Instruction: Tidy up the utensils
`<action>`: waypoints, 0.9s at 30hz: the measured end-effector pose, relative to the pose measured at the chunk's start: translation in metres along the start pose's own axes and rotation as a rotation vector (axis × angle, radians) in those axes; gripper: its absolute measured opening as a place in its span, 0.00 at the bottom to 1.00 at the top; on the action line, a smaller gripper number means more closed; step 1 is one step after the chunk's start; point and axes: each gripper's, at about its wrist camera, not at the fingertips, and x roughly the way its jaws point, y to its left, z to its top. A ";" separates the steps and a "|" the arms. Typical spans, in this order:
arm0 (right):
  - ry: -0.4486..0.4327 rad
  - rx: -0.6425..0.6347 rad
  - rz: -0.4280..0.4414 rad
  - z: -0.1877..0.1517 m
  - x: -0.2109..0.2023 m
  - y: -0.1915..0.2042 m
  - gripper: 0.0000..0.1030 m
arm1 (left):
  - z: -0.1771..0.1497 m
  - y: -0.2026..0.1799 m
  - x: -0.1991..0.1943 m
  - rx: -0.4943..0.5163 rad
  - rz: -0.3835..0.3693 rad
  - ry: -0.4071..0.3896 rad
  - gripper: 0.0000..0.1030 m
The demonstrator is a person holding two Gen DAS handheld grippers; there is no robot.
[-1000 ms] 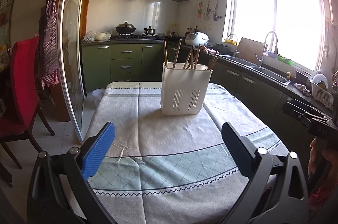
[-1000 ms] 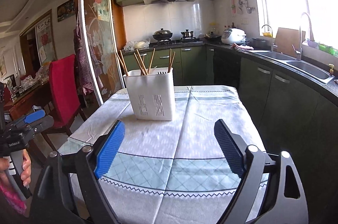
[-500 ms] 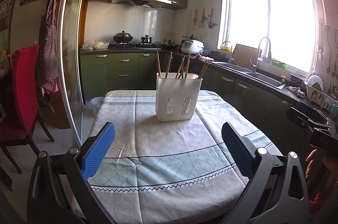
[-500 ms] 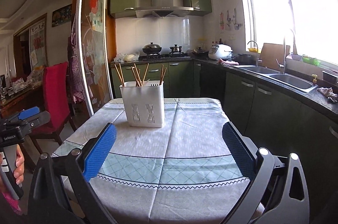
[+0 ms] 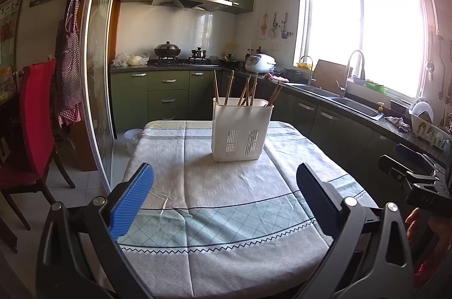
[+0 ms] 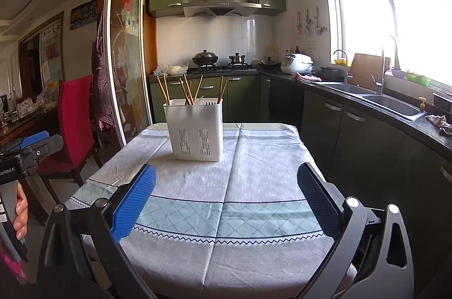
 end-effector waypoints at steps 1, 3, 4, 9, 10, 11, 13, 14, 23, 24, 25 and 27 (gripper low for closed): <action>0.001 -0.001 0.002 0.000 0.001 0.000 0.96 | 0.000 0.000 0.000 -0.001 -0.001 0.001 0.93; 0.004 -0.004 0.003 0.000 0.002 0.001 0.96 | 0.000 0.001 0.001 -0.001 0.002 0.000 0.93; 0.005 -0.005 0.004 0.000 0.003 0.001 0.96 | 0.000 0.000 0.001 0.000 0.002 0.000 0.93; 0.008 -0.007 0.007 -0.001 0.004 0.003 0.96 | -0.001 0.000 0.002 0.001 0.004 -0.002 0.93; 0.008 -0.007 0.008 -0.001 0.004 0.004 0.96 | -0.002 0.000 0.002 0.000 0.004 -0.002 0.93; 0.010 -0.008 0.010 -0.001 0.004 0.004 0.96 | -0.002 0.000 0.002 -0.001 0.004 -0.003 0.93; 0.010 -0.009 0.012 -0.001 0.005 0.004 0.96 | -0.002 0.000 0.002 0.001 0.003 -0.002 0.93; 0.010 -0.008 0.012 -0.001 0.005 0.004 0.96 | -0.002 0.000 0.002 0.002 0.005 -0.002 0.93; 0.006 -0.005 0.019 -0.001 0.004 0.005 0.96 | -0.002 0.000 0.001 0.004 0.006 -0.003 0.93; 0.007 -0.006 0.018 -0.001 0.004 0.005 0.96 | -0.002 0.000 0.001 0.004 0.007 -0.002 0.93; 0.007 -0.006 0.018 -0.001 0.004 0.005 0.96 | -0.002 0.000 0.001 0.004 0.007 -0.002 0.93; 0.008 -0.004 0.019 -0.001 0.004 0.005 0.96 | -0.002 0.000 0.000 0.005 0.007 -0.003 0.93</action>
